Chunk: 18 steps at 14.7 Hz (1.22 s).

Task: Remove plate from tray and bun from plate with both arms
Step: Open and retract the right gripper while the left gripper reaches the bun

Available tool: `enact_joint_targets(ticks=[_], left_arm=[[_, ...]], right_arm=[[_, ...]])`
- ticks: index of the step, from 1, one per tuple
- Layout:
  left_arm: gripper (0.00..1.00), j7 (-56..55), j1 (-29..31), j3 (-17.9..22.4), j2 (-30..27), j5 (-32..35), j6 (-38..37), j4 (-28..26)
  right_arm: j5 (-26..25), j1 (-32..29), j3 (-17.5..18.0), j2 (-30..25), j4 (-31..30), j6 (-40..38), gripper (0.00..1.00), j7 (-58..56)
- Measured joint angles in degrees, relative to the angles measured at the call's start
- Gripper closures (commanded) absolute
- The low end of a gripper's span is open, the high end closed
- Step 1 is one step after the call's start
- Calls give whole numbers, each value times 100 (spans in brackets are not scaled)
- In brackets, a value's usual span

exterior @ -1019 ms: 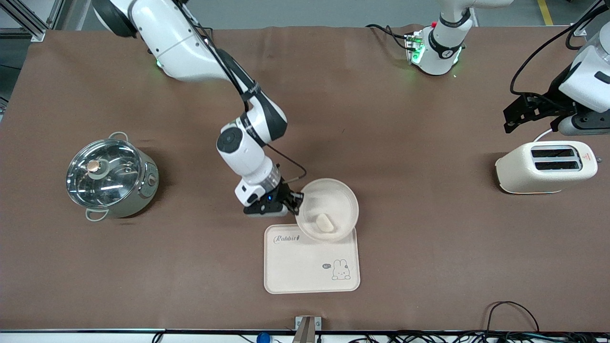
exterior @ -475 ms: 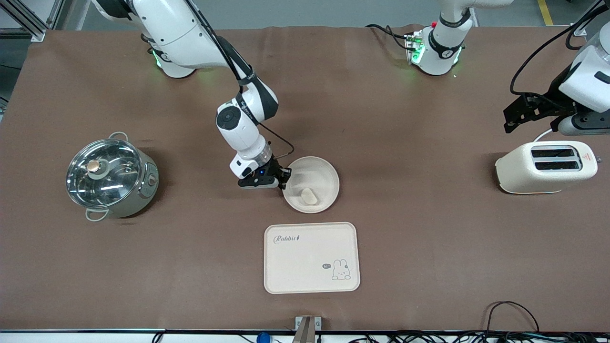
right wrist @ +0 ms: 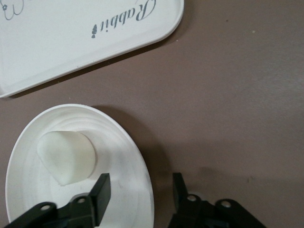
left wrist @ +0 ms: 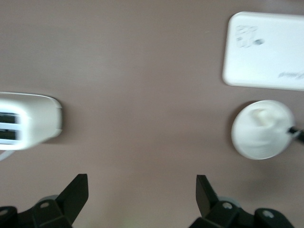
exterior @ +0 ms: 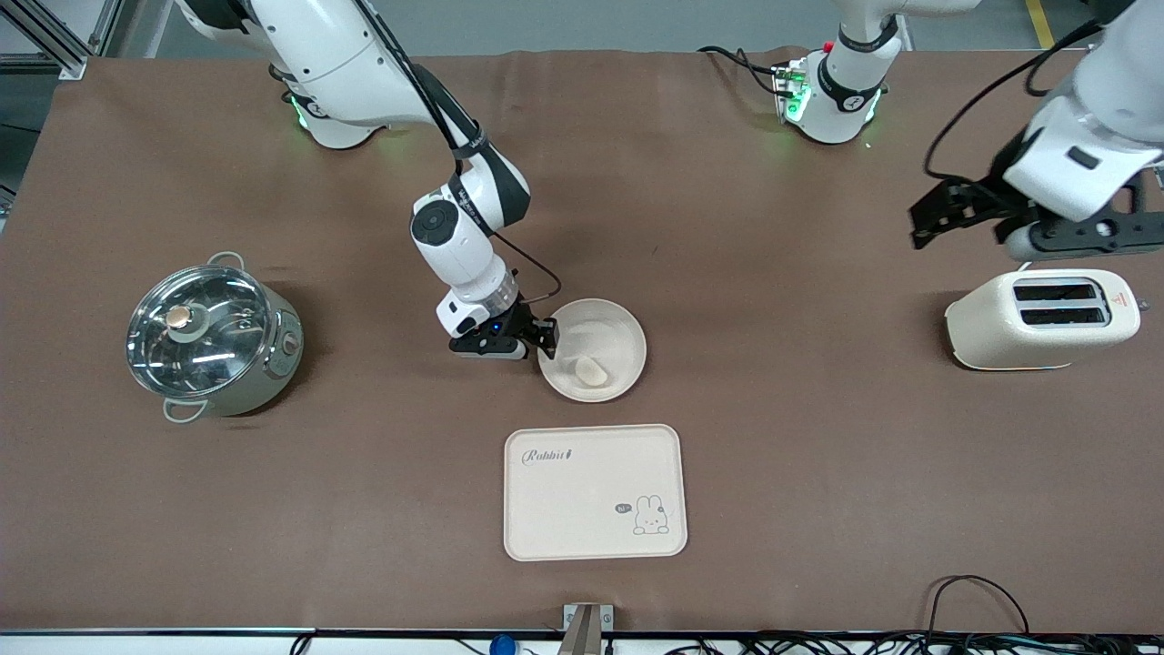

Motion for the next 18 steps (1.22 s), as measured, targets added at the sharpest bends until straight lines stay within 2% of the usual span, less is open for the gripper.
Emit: enact_joint_targets(ticks=[3, 5, 10, 12, 15, 18], left_arm=[[0, -1384, -237, -539, 606, -128, 1027, -84], [0, -2029, -608, -670, 1188, -30, 1749, -122], [0, -3797, -1823, -688, 2895, 1193, 3590, -128], [0, -3985, -2003, -677, 3444, 1348, 4293, -103], [0, -4320, -2095, -610, 3959, 1379, 5152, -81], [0, -4640, -2541, -266, 4238, 1443, 5353, 37]], right_arm=[[-1, -352, -68, -784, 42, -1419, 0, -184], [-1, -822, -103, -1408, 42, -2496, 0, -873], [-77, -2420, -168, -2569, 101, -4268, 0, -2771], [-576, -2859, -168, -2870, 384, -4993, 0, -2990], [-1168, -3168, -178, -3190, 928, -6093, 0, -3017], [-1477, -3278, -421, -3656, 1076, -6788, 0, -3107]])
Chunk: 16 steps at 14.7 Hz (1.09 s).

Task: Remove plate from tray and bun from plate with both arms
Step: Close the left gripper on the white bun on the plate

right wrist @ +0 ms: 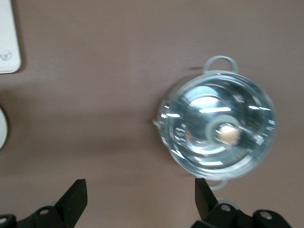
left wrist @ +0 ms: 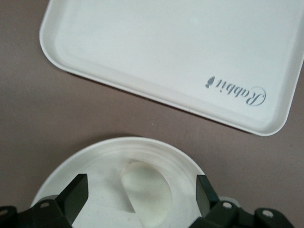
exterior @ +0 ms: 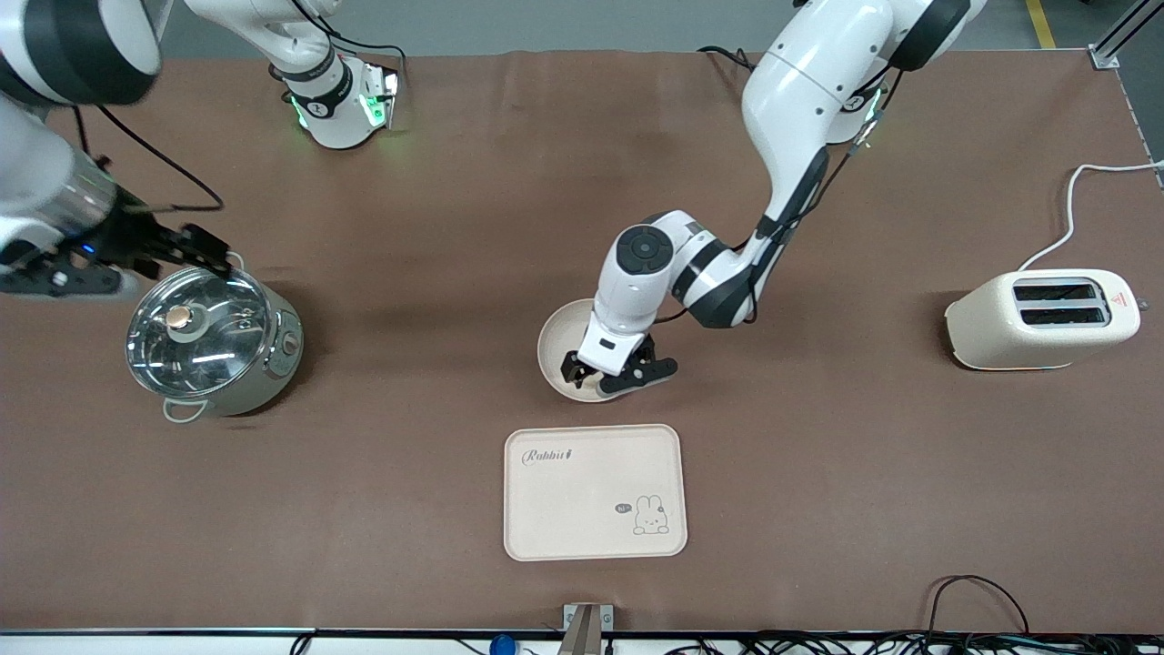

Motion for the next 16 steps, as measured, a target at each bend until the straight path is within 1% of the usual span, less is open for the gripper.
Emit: enact_joint_targets(ticks=[2, 4, 5, 6, 9, 10, 11, 12, 14, 16], left_arm=[[0, -143, -279, 156, 74, 29, -2, 14], [0, -191, -377, 195, 171, 148, -5, 13], [1, -197, -374, 202, 216, 196, -5, 13], [9, -197, -361, 212, 247, 217, -4, 14], [65, -232, -330, 222, 266, 224, -2, 22], [74, -284, -333, 222, 266, 224, -2, 28], [77, -340, -339, 222, 266, 224, -2, 33], [83, -373, -344, 222, 266, 224, -2, 37], [99, -383, -347, 222, 266, 224, -2, 48], [100, -383, -340, 224, 265, 225, -2, 73]], right_arm=[[-95, -28, -369, -357, 12, -219, 0, -331], [-102, -46, -687, -644, 29, -298, 0, -569], [-102, -49, -779, -715, 62, -300, 0, -663], [-102, -49, -822, -732, 113, -301, 0, -735], [-102, -40, -797, -671, 169, -300, 0, -767], [-102, -29, -777, -645, 184, -300, 0, -767], [-102, -12, -764, -625, 208, -300, 0, -767], [-102, 6, -758, -611, 237, -316, 0, -767], [-102, 28, -754, -599, 275, -377, 0, -767], [-102, 46, -746, -594, 287, -393, 0, -767]])
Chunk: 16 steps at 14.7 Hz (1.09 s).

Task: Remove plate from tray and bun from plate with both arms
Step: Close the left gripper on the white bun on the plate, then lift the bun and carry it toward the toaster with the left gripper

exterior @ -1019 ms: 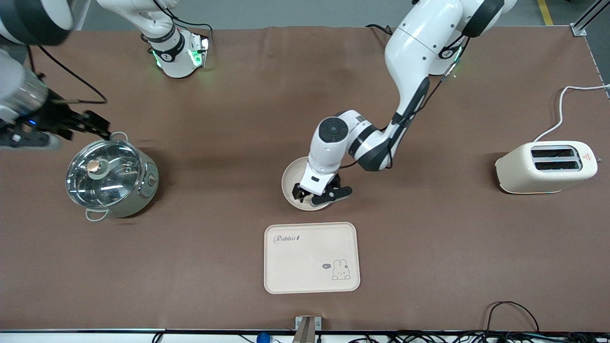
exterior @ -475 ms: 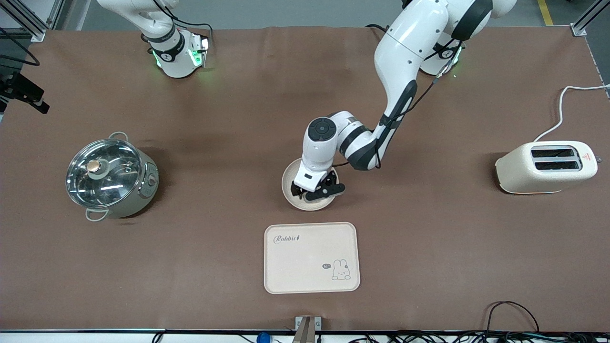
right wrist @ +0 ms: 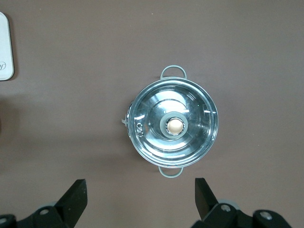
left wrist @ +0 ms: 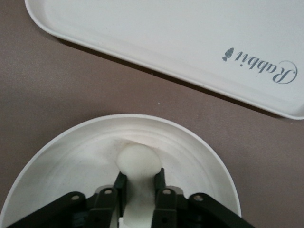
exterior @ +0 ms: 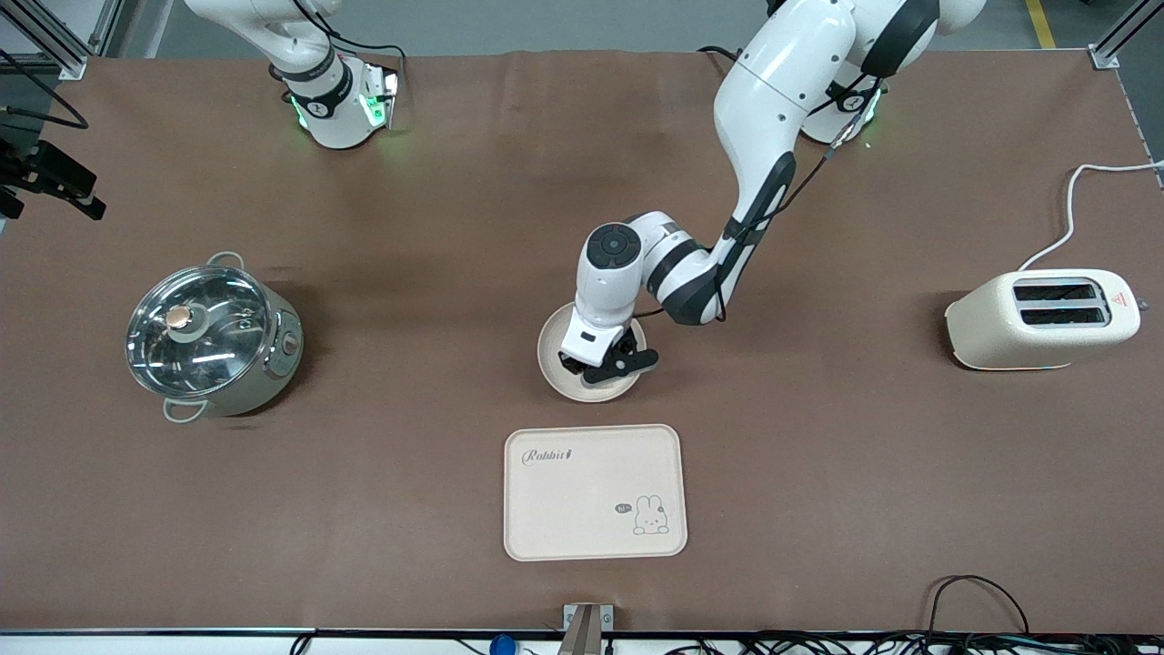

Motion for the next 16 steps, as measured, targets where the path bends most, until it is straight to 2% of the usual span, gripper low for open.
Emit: enact_joint_targets(ticks=[3, 7, 10, 13, 14, 15, 16], left_arm=[[100, 200, 145, 4, -124, 35, -373, 92], [99, 1891, 854, -104, -790, -29, -1595, -38], [99, 3250, 2021, -593, -1200, -42, -1682, -667], [94, 4494, 3702, -1515, -1312, -44, -1583, -1286], [90, 4933, 4256, -1785, -1310, -46, -1377, -1517], [76, 5349, 4738, -1970, -1302, -46, -1079, -1761], [45, 5689, 5100, -2069, -1274, -46, -794, -1979]], right_arm=[[0, 119, 16, 7, 5, -148, 0, 6], [0, 262, 24, 9, 22, -173, 0, 6], [0, 316, 28, 10, 41, -175, 0, 6], [0, 332, 33, 10, 55, -186, 0, 6], [0, 335, 34, 11, 57, -189, 0, 6], [0, 336, 35, 12, 59, -190, 0, 6], [0, 337, 35, 12, 59, -192, 0, 6]])
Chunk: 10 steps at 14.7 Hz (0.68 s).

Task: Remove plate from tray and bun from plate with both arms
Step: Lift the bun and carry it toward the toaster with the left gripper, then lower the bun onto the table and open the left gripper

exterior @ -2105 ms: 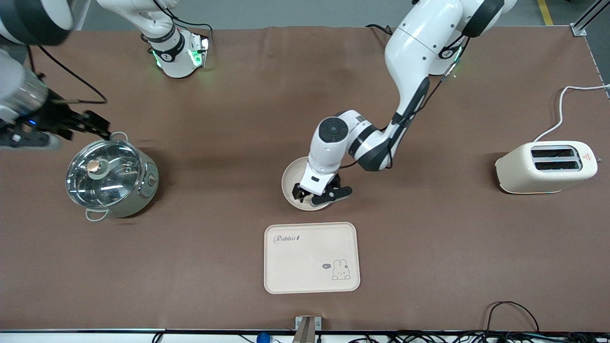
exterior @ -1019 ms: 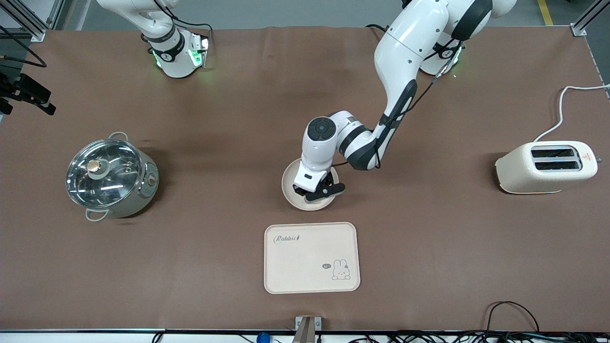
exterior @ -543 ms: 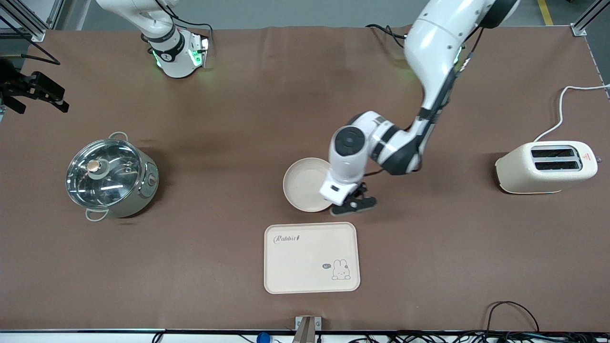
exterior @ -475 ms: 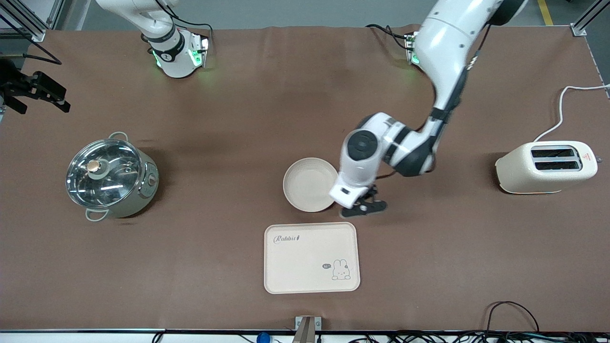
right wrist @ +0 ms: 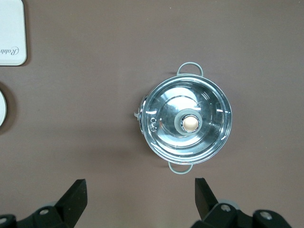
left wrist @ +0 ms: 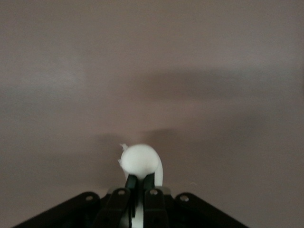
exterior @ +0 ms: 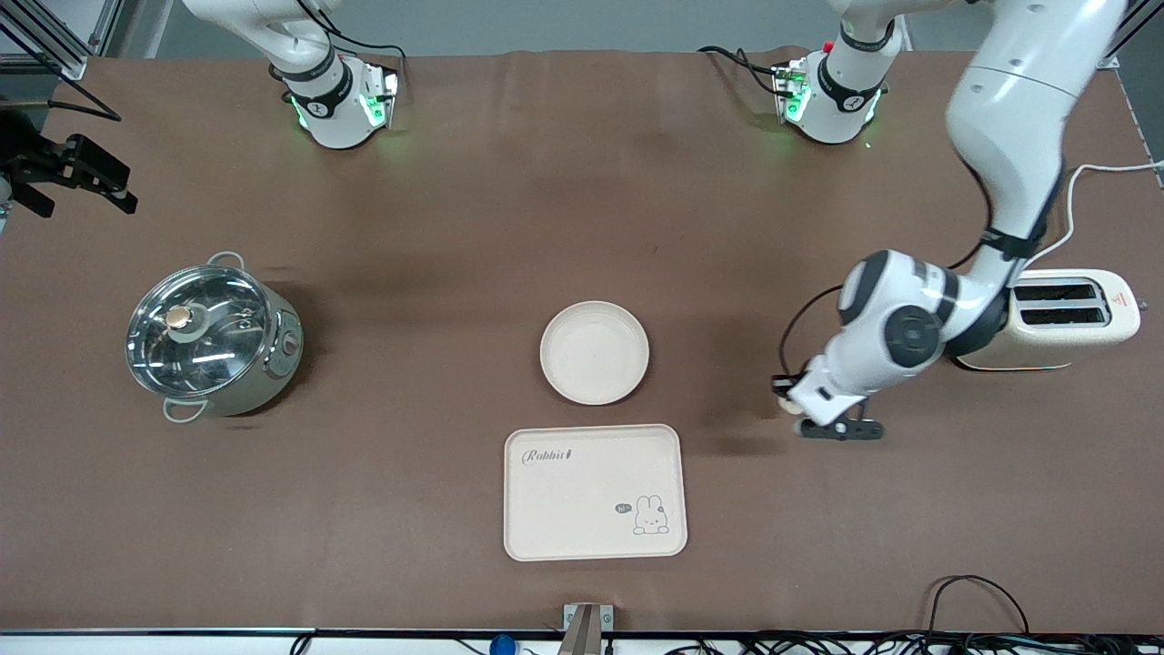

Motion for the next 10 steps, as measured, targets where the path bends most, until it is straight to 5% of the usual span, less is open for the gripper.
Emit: enact_joint_targets(ticks=[1, 10], left_arm=[[0, 258, 243, -43, 48, 0, 209, -156], [0, 504, 167, -177, 1, 348, 4, 136]], right_arm=[[0, 0, 0, 0, 0, -1, 0, 0], [-8, -41, -52, 8, 6, -2, 0, 0]])
